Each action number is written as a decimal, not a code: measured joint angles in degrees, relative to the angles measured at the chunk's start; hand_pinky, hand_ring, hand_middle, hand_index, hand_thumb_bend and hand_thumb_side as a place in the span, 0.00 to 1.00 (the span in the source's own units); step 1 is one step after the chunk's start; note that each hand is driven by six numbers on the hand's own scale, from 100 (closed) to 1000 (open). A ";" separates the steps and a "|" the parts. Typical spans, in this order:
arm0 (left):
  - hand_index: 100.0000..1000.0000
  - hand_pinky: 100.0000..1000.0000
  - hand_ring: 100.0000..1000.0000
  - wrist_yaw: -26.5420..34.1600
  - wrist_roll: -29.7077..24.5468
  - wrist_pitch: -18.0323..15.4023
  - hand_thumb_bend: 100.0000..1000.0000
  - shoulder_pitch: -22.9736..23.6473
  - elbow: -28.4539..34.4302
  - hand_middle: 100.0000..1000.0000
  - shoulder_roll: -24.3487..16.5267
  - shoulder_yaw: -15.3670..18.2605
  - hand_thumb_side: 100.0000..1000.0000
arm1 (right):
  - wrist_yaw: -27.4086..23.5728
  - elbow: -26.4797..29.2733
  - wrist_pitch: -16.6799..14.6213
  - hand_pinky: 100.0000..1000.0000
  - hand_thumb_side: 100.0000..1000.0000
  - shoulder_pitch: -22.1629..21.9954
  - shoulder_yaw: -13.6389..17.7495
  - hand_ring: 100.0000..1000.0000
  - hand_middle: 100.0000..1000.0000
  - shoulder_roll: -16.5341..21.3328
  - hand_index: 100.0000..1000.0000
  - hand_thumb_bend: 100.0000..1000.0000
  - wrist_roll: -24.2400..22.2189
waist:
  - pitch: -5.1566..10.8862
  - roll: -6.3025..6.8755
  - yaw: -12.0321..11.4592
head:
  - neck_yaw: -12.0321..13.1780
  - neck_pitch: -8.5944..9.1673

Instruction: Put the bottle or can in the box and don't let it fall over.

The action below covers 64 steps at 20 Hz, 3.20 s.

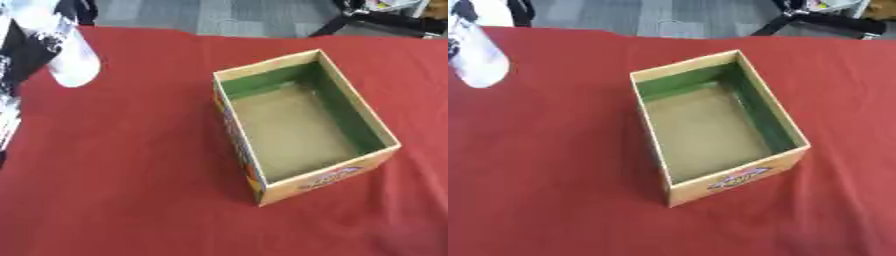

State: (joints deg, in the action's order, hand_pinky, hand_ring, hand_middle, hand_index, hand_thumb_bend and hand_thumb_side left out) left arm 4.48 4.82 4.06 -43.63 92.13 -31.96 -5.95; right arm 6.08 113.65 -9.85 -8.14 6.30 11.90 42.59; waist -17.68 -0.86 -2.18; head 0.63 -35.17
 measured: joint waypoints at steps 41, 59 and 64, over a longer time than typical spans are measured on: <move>0.18 1.00 1.00 -17.17 -0.02 -3.93 0.00 -8.88 -17.73 0.43 28.61 -8.76 0.52 | -0.80 0.00 4.37 0.73 0.83 5.01 1.76 0.91 0.80 3.97 0.77 0.00 6.47 | -0.78 3.30 6.93 | 7.40 -1.56; 0.85 1.00 1.00 -25.39 -8.48 -2.58 0.56 -7.97 -22.22 1.00 27.89 -13.43 0.81 | -4.10 0.00 4.82 0.72 0.78 4.74 1.46 0.89 0.79 5.54 0.77 0.00 7.85 | 1.51 3.32 6.11 | 6.13 -2.76; 0.87 1.00 1.00 -29.88 -13.00 -1.73 0.47 -7.71 -21.87 1.00 27.89 -12.35 0.73 | -4.84 0.00 4.66 0.72 0.79 4.53 1.47 0.89 0.78 5.55 0.77 0.00 7.69 | 1.55 3.17 6.07 | 5.74 -2.78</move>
State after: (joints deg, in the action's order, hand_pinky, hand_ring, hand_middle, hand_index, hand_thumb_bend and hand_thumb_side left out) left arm -25.40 -8.18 2.33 -51.34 70.25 -4.07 -18.30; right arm 1.23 113.65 -5.19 -3.61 7.77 17.45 50.28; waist -16.13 2.31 3.89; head 6.37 -37.96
